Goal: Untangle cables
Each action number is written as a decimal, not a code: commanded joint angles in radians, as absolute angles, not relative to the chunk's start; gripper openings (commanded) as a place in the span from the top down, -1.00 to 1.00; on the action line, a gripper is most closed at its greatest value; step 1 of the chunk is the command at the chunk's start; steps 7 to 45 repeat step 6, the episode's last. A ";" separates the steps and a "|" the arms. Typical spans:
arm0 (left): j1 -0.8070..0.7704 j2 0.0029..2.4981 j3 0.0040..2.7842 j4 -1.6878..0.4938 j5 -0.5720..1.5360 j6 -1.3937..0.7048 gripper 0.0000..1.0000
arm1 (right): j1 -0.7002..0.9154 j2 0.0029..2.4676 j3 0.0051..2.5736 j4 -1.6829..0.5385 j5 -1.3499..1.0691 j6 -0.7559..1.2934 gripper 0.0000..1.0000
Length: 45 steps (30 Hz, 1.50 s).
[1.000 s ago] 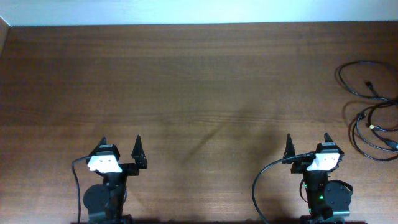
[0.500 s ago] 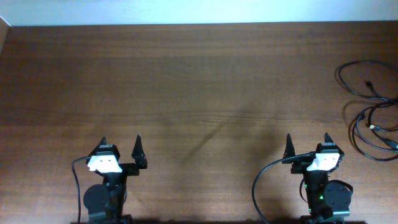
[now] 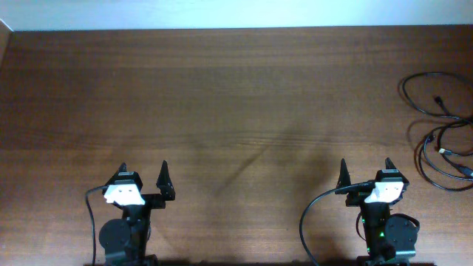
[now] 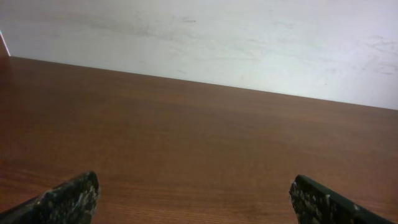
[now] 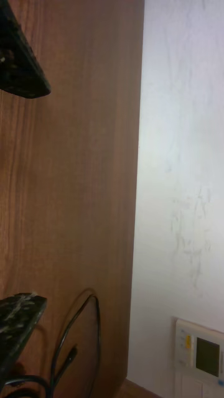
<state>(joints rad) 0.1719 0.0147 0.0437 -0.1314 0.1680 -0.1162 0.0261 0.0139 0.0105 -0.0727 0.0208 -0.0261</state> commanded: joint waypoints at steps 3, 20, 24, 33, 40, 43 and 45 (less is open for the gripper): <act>0.177 0.005 0.037 -0.130 0.160 -0.100 -0.98 | 0.034 0.005 0.006 -0.081 0.012 -0.026 -0.98; 0.177 0.005 0.037 -0.129 0.160 -0.100 -0.98 | 0.034 0.005 0.006 -0.081 0.012 -0.026 -0.98; 0.177 0.005 0.037 -0.129 0.160 -0.100 -0.98 | 0.034 0.005 0.006 -0.081 0.012 -0.026 -0.98; 0.177 0.005 0.037 -0.129 0.160 -0.100 -0.98 | 0.034 0.005 0.006 -0.081 0.012 -0.026 -0.98; 0.177 0.005 0.037 -0.129 0.160 -0.100 -0.98 | 0.034 0.005 0.006 -0.081 0.012 -0.026 -0.98; 0.177 0.005 0.037 -0.129 0.160 -0.100 -0.98 | 0.034 0.005 0.006 -0.081 0.012 -0.026 -0.98; 0.177 0.005 0.037 -0.129 0.160 -0.100 -0.98 | 0.034 0.005 0.006 -0.081 0.012 -0.026 -0.98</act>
